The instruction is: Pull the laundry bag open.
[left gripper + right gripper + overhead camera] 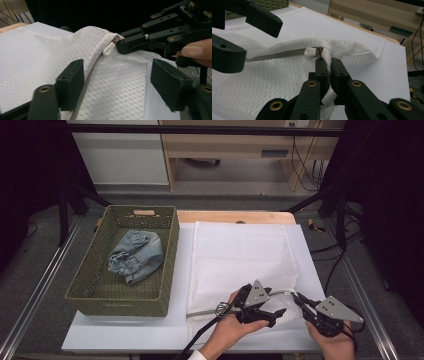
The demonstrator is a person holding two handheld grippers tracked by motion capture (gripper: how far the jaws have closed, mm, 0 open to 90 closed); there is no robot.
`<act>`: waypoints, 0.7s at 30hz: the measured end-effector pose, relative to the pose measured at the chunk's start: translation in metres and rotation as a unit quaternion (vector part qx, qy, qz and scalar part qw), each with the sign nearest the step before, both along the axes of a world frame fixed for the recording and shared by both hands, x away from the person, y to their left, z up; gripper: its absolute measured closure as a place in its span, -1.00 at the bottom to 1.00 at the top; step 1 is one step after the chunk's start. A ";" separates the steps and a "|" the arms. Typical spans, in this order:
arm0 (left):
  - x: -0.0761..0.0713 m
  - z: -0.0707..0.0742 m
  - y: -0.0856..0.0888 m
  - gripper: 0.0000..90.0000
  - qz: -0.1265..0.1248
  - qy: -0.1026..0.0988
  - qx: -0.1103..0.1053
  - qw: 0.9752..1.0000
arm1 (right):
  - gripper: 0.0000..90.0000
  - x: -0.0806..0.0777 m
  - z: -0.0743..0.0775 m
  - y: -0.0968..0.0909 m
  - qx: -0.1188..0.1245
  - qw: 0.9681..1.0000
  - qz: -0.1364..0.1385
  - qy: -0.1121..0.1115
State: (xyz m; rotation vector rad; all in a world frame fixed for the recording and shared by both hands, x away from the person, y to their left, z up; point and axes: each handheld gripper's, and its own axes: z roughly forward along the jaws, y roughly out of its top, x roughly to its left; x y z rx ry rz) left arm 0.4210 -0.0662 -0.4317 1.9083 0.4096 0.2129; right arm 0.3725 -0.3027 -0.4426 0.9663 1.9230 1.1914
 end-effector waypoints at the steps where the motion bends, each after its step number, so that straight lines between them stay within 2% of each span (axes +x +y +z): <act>1: 0.001 0.000 0.000 -0.24 -0.005 0.005 0.002 1.000 | 0.90 0.000 0.000 0.001 0.000 1.000 0.001 -0.001; 3: 0.001 -0.001 0.001 -0.20 -0.007 0.007 0.003 1.000 | 0.90 0.000 0.000 0.001 0.000 1.000 0.001 -0.002; 6: 0.002 -0.001 0.001 -0.04 -0.009 0.012 0.005 1.000 | 0.90 -0.001 0.001 0.001 0.001 1.000 0.002 -0.004; 9: 0.004 -0.002 -0.001 -0.02 -0.015 0.021 0.001 1.000 | 0.90 -0.001 0.001 0.001 0.001 1.000 0.002 -0.005; 14: 0.007 -0.003 -0.007 0.08 -0.017 0.017 0.011 1.000 | 0.90 -0.001 0.001 0.002 0.002 1.000 0.006 -0.007; 18: 0.009 -0.005 -0.014 0.11 -0.029 0.010 0.021 0.999 | 0.90 -0.003 0.001 0.003 0.001 1.000 0.011 -0.009; 21: 0.011 -0.006 -0.017 0.14 -0.026 0.010 0.030 0.999 | 0.90 -0.003 0.002 0.003 0.001 1.000 0.016 -0.009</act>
